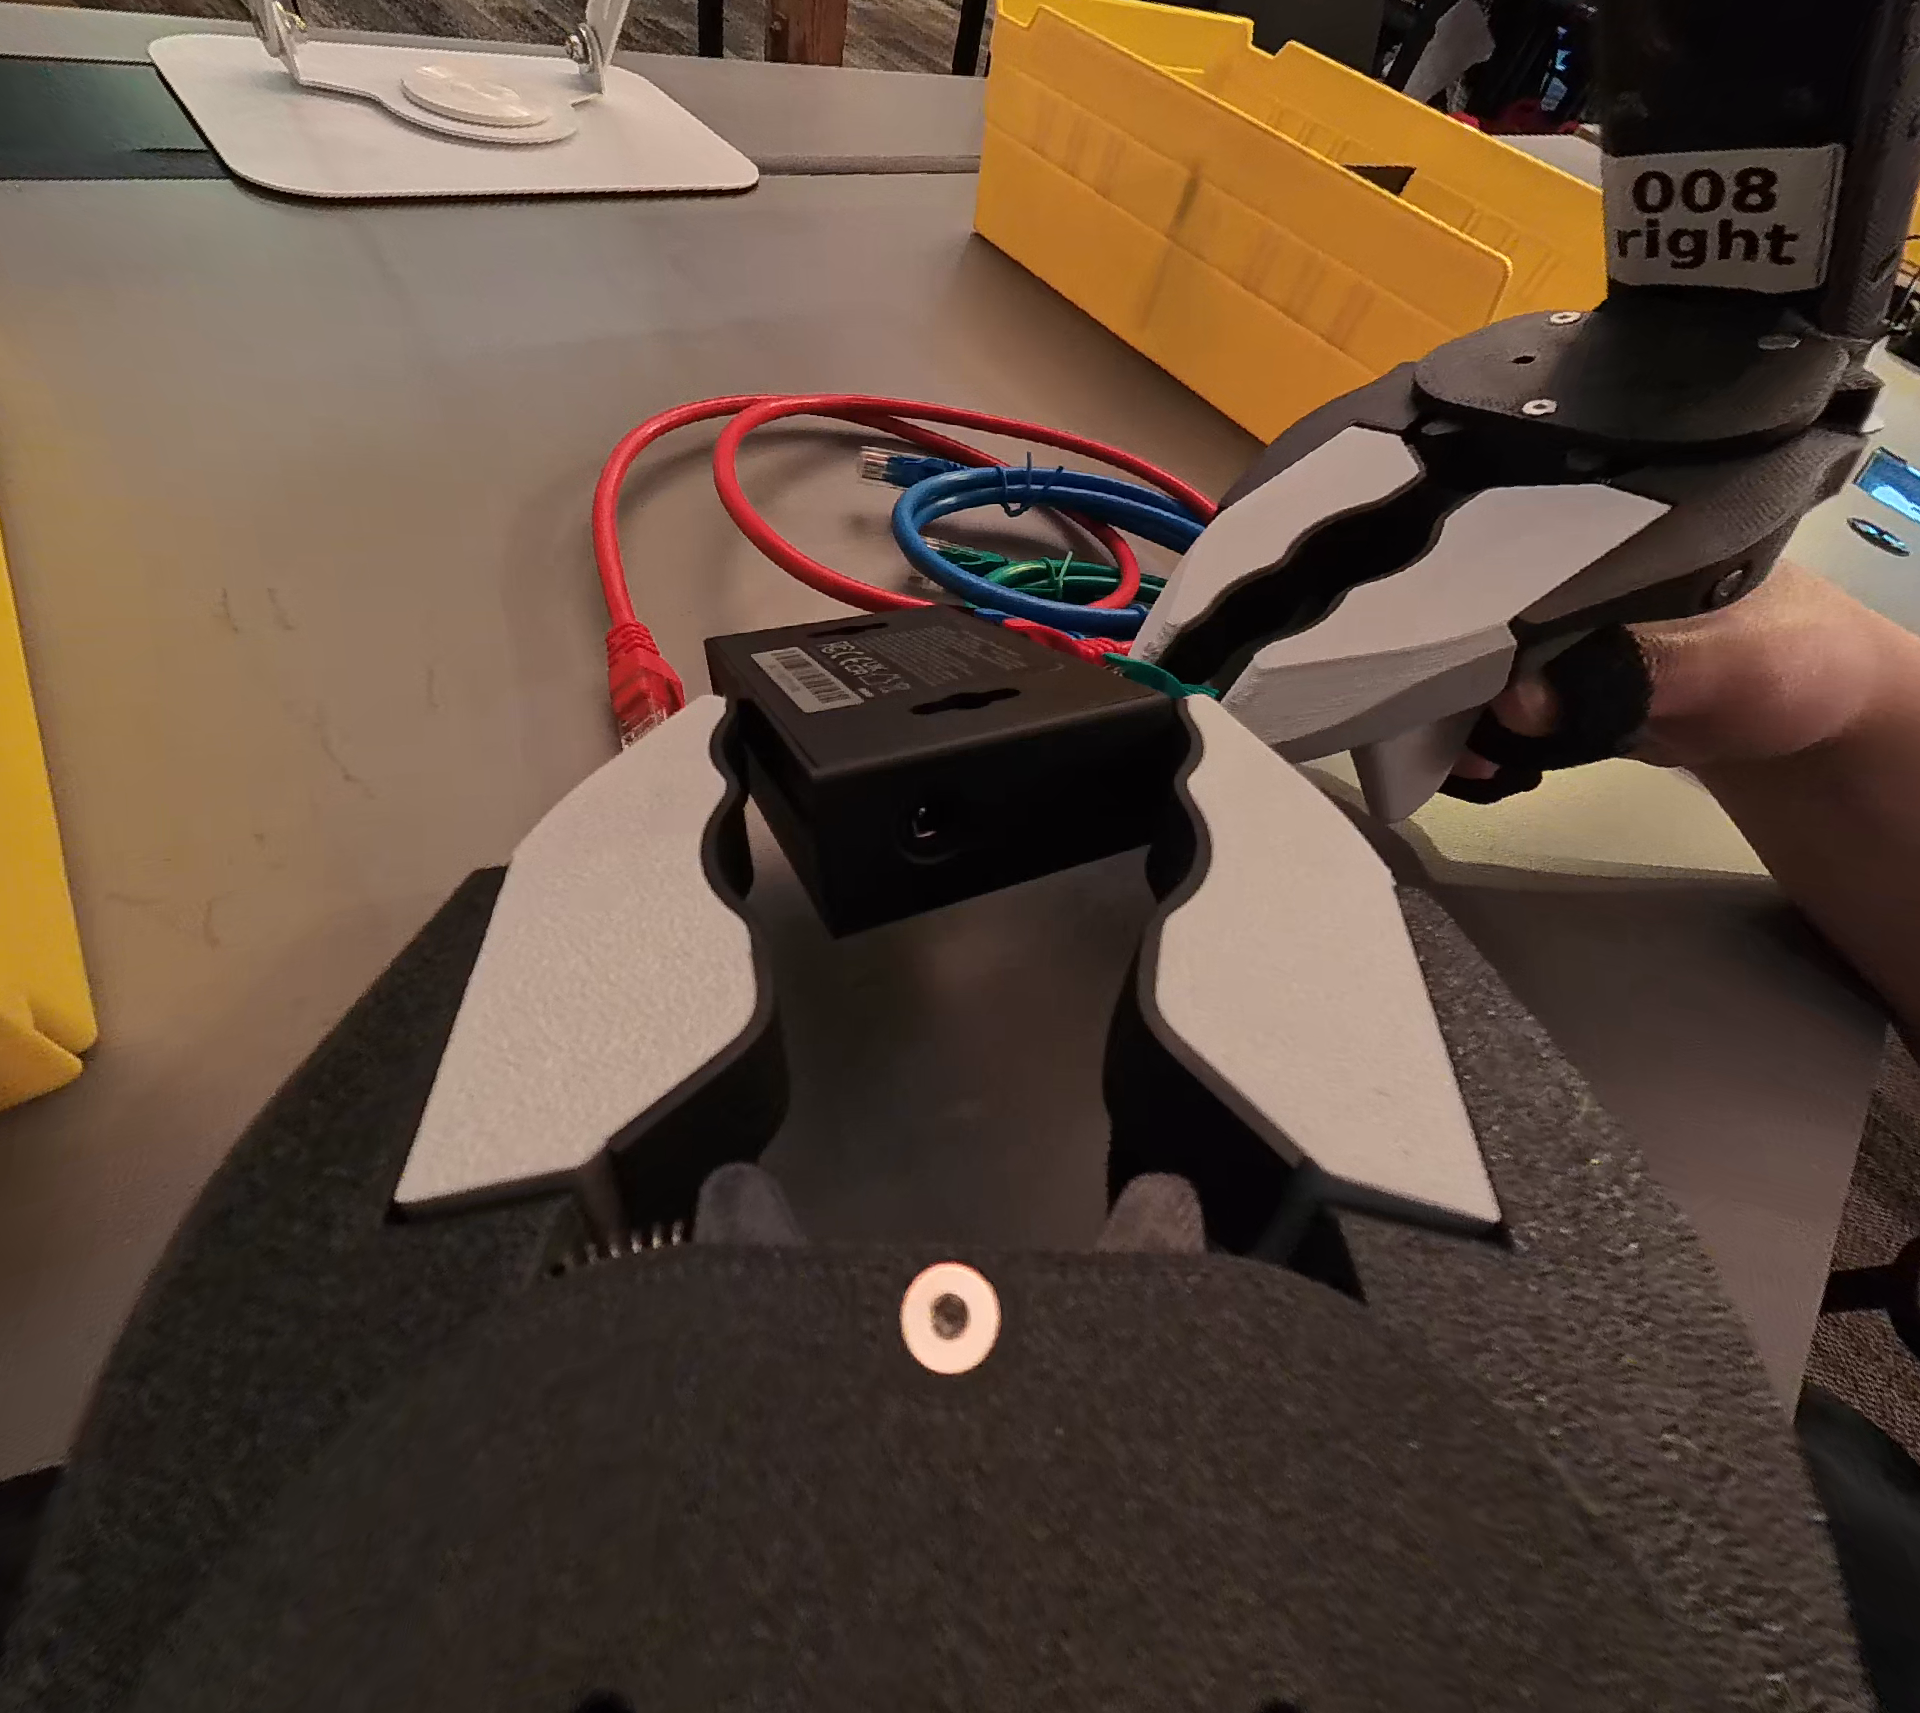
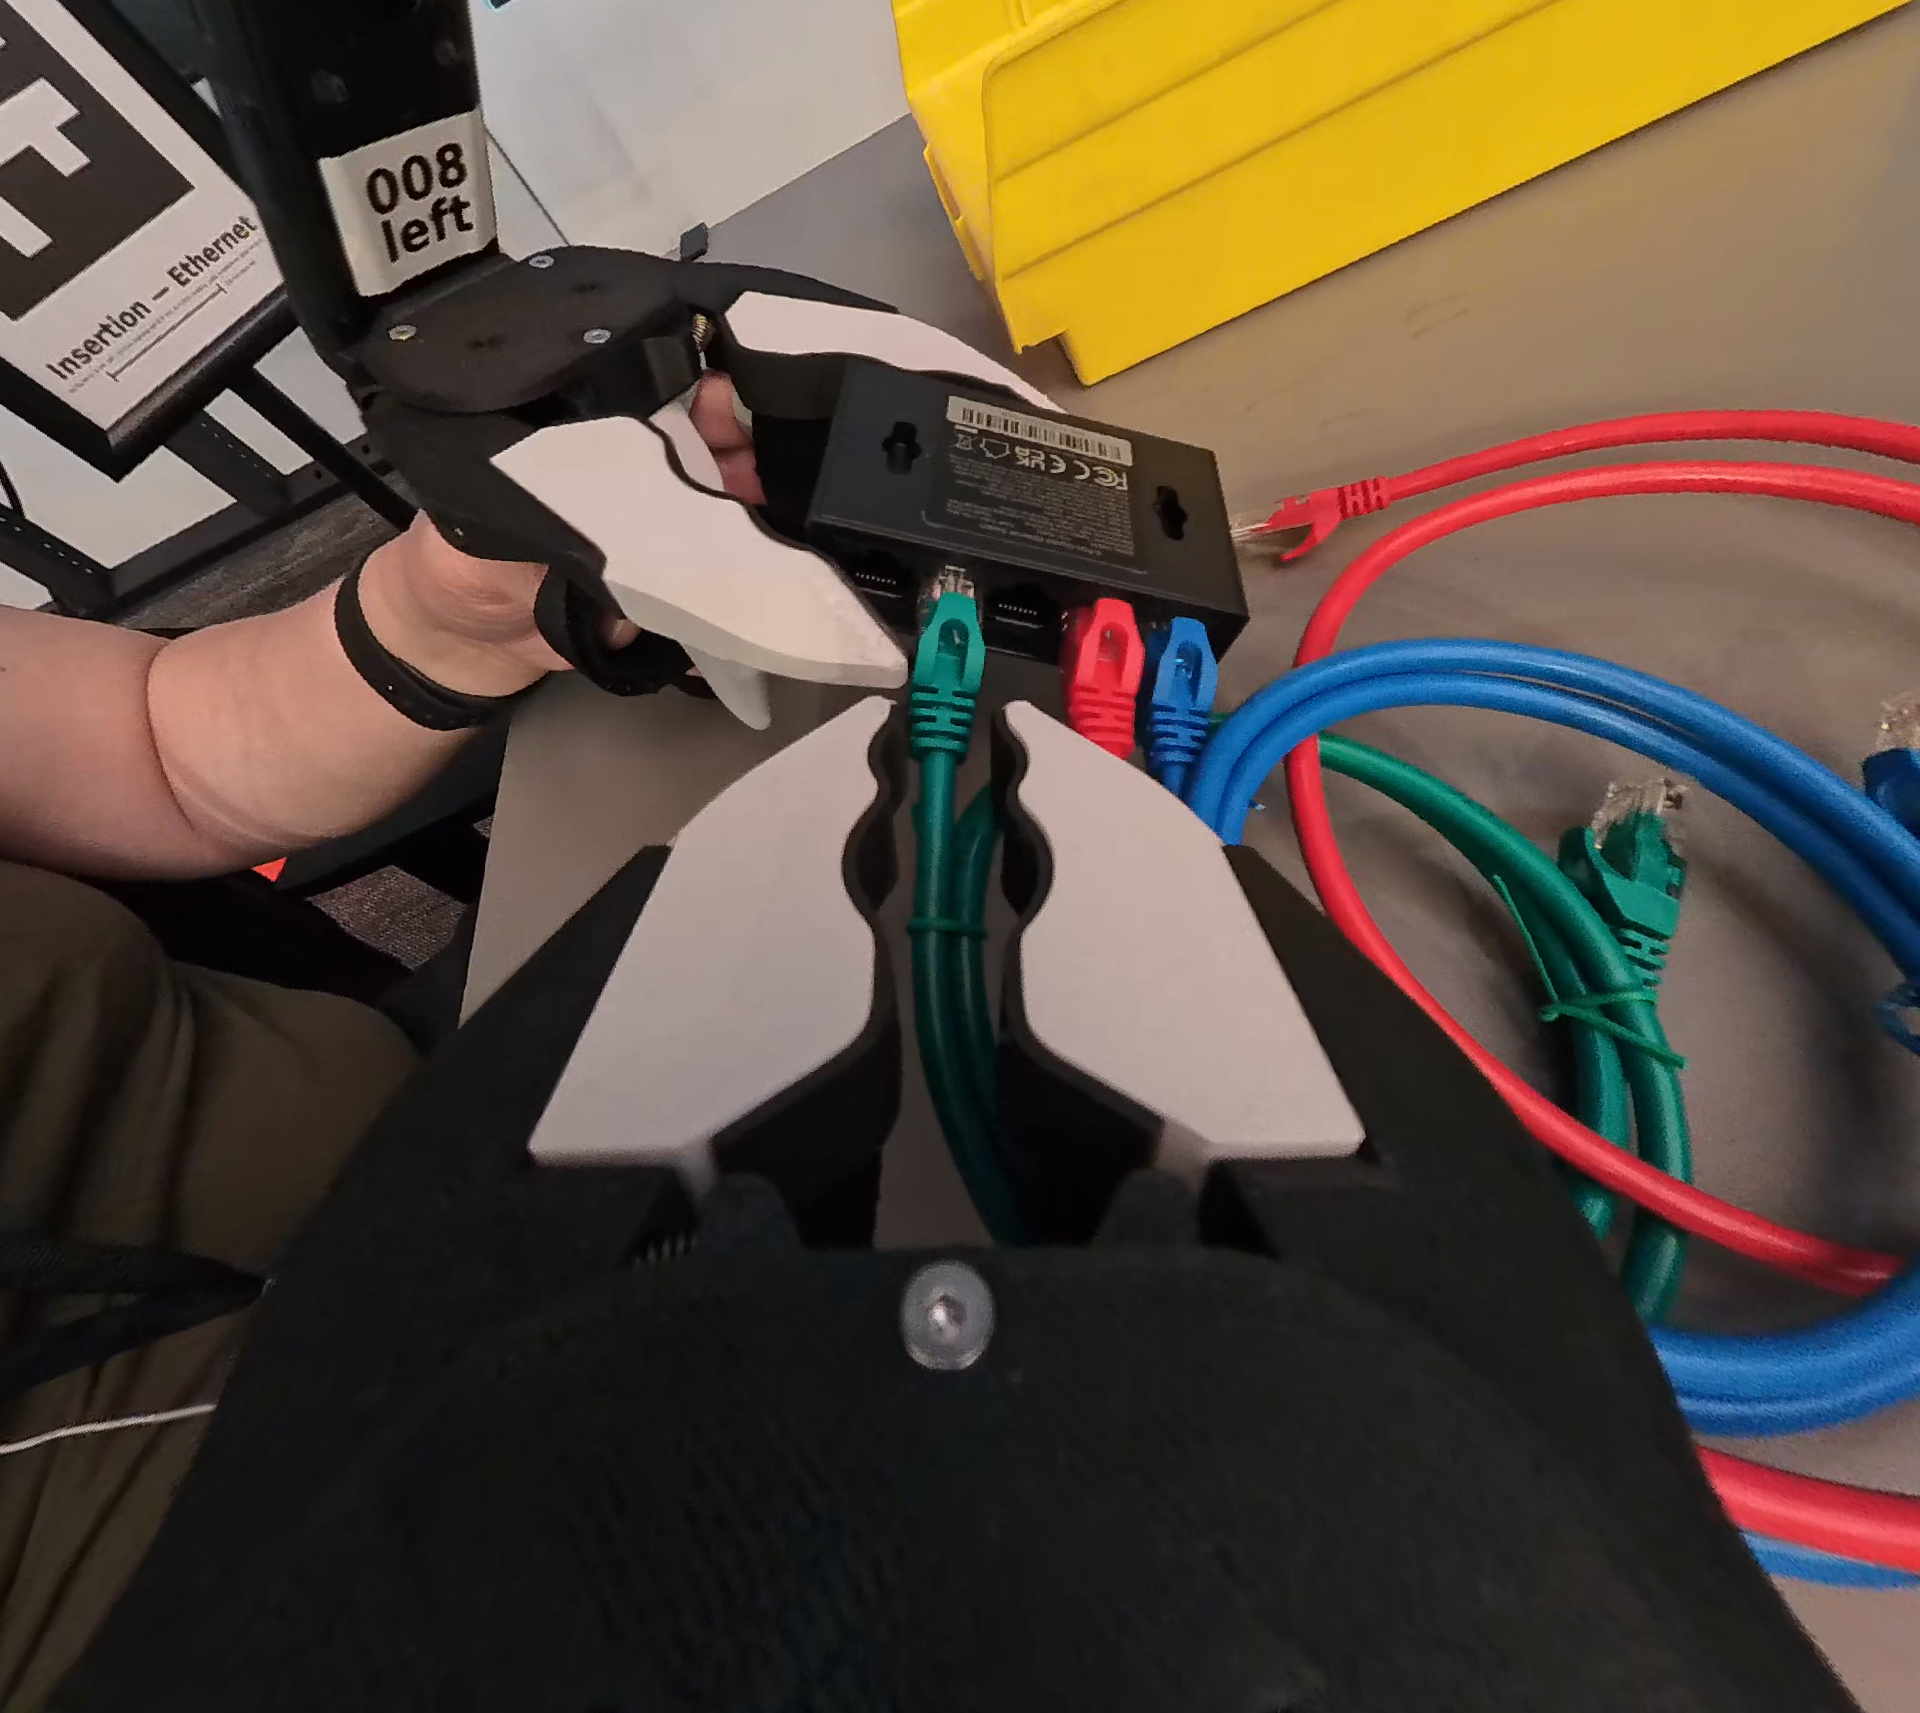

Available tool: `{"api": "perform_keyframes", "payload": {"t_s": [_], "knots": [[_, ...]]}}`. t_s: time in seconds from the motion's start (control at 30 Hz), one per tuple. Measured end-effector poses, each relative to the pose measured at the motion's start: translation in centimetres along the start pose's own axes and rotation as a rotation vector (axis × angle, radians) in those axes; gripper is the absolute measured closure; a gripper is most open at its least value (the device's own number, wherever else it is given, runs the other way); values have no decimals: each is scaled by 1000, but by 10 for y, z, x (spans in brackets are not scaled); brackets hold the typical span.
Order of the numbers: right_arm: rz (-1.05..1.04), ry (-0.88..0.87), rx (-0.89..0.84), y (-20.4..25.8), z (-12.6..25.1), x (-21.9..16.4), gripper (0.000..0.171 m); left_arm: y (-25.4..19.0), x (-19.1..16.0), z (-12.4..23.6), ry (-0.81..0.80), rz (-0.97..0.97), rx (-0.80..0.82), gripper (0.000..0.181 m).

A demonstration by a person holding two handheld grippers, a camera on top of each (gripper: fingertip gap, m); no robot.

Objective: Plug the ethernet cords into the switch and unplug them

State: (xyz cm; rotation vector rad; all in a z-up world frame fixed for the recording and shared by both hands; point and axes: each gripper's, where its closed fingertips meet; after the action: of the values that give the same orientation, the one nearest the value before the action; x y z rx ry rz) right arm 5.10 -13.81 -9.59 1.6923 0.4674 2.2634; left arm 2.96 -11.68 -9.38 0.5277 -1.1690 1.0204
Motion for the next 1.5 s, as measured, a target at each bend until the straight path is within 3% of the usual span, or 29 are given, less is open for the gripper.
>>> {"api": "perform_keyframes", "payload": {"t_s": [0.93,1.2,1.37,1.5], "knots": [[155,-187,-142,-4,-8,19,157,11,8,1,-42,130,13,106],[182,-137,-133,-3,-8,16,158,9,9,2,-46,137,-15,106],[247,-95,-162,-2,-10,12,158,2,15,9,-71,254,-144,87],[312,-104,-190,-1,-7,18,158,-5,18,11,-112,198,-146,79]]}}
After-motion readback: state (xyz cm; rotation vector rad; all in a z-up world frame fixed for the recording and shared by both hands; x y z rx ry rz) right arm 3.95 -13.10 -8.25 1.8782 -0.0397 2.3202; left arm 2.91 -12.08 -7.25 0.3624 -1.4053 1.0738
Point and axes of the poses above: each gripper's, where its closed fingertips meet, z back along the fingers, x out of its top, y = z × x across the jaws, and after that the axes turned 11 degrees about x, right-handed
